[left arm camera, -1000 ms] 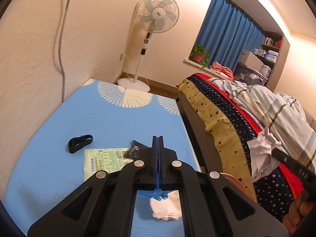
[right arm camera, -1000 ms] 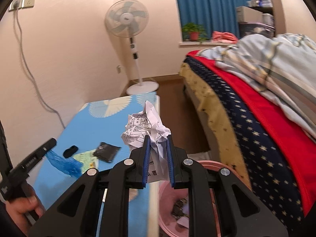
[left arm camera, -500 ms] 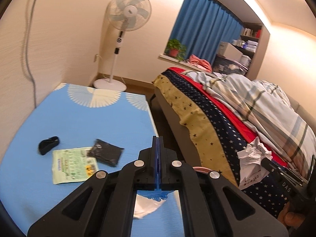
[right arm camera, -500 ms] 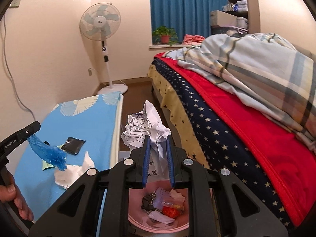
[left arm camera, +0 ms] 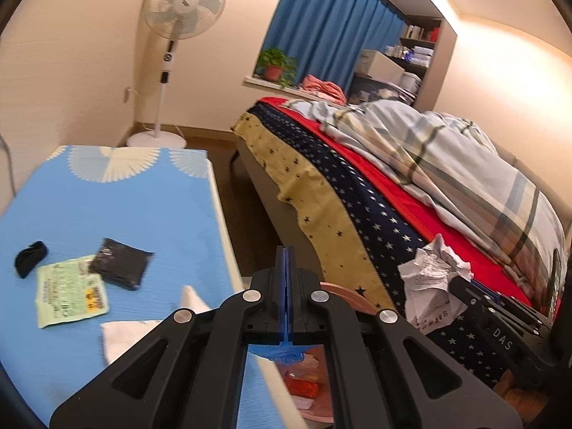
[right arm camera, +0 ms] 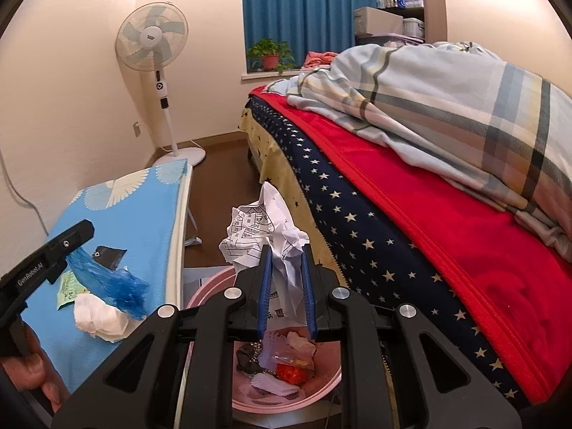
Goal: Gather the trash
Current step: 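Carry the blue shoe cover and white paper over the pink bin with both tools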
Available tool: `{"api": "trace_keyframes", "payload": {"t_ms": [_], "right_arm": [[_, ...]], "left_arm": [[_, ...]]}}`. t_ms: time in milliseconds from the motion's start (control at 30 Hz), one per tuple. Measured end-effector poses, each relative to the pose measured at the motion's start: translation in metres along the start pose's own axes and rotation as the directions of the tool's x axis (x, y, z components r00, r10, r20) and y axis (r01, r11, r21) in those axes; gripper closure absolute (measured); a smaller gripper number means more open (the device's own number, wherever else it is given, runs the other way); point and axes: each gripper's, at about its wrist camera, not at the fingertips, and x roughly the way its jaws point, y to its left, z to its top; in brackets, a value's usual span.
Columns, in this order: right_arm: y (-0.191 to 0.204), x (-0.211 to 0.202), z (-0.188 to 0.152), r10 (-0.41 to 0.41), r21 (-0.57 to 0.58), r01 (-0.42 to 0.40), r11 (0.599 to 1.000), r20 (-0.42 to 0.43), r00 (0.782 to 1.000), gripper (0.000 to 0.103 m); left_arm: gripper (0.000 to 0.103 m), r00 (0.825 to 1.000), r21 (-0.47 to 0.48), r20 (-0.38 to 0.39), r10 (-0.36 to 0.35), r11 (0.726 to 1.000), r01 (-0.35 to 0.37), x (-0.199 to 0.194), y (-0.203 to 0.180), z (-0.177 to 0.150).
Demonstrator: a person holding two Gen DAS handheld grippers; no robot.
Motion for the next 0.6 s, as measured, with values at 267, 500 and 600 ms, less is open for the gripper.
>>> {"api": "trace_keyframes", "payload": {"t_ms": [267, 500, 600], "right_arm": [[-0.005, 0.007, -0.003, -0.032, 0.013, 0.032, 0.999, -0.016, 0.999, 0.087], [-0.008, 0.015, -0.005, -0.055, 0.018, 0.055, 0.998, -0.03, 0.998, 0.087], [-0.008, 0.017, -0.005, -0.059, 0.015, 0.06, 0.998, -0.035, 0.998, 0.087]], "left_arm": [[0.103, 0.997, 0.032, -0.056, -0.056, 0.998, 0.058, 0.025, -0.021, -0.012], [0.103, 0.991, 0.032, -0.106, -0.076, 0.996, 0.08, 0.048, -0.029, -0.022], [0.103, 0.989, 0.025, -0.123, -0.08, 0.996, 0.084, 0.056, -0.031, -0.026]]}}
